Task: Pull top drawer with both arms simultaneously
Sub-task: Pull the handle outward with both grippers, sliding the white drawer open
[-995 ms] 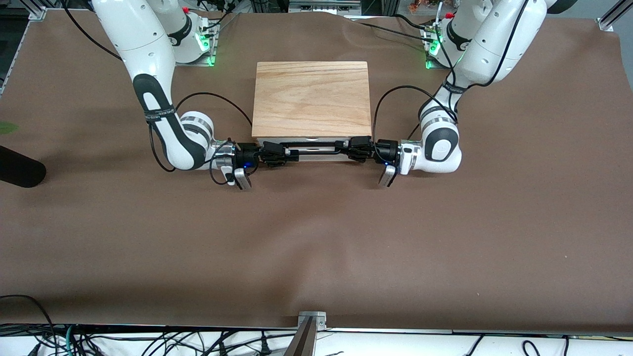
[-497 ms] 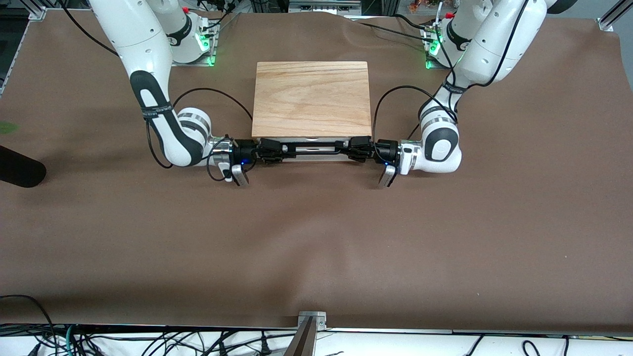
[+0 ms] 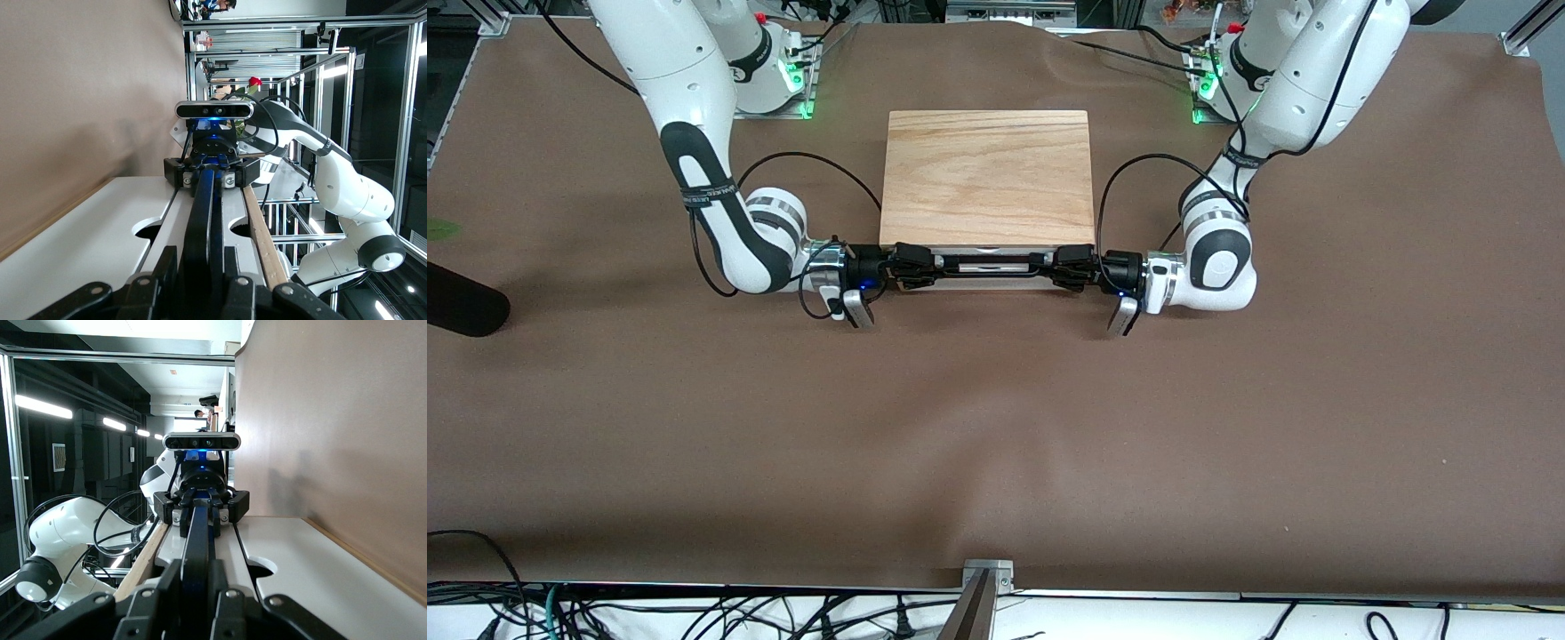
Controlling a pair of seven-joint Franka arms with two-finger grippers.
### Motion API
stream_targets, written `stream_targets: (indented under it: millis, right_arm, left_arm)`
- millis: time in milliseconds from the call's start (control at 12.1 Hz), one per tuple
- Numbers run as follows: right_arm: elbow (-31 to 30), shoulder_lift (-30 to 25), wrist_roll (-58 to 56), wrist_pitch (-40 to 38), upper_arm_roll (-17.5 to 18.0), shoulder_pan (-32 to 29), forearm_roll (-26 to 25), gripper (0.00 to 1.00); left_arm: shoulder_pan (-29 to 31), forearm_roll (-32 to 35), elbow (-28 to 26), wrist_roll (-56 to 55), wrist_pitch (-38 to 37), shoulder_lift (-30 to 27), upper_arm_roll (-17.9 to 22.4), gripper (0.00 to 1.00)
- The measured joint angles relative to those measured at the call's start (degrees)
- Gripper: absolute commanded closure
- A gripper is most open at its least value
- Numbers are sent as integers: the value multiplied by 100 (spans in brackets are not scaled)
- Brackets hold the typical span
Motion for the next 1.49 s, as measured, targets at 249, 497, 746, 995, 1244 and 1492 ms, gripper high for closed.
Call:
stream_targets:
  millis: [249, 497, 746, 995, 1244, 1492]
  right_arm:
    - [6, -7, 2, 14, 1, -5, -14, 91]
    - [20, -2, 2, 19, 0, -20, -30, 91]
    - [185, 63, 76, 41, -10, -39, -76, 91]
    - [524, 225, 234, 40, -33, -71, -163, 91]
    - [822, 360, 410, 82, -60, -73, -266, 91]
    - [1181, 536, 672, 90, -134, -59, -399, 91]
  left_arm:
    - [-1, 1, 26, -99, 25, 0, 0, 100]
    - [-12, 1, 61, -249, 89, 0, -5, 100]
    - [-12, 0, 159, -424, 207, 0, -3, 100]
    - [-10, -8, 333, -632, 380, 12, 12, 100]
    - [-8, -27, 480, -797, 459, 72, 40, 100]
    - [-14, -38, 715, -1008, 503, 213, 79, 100]
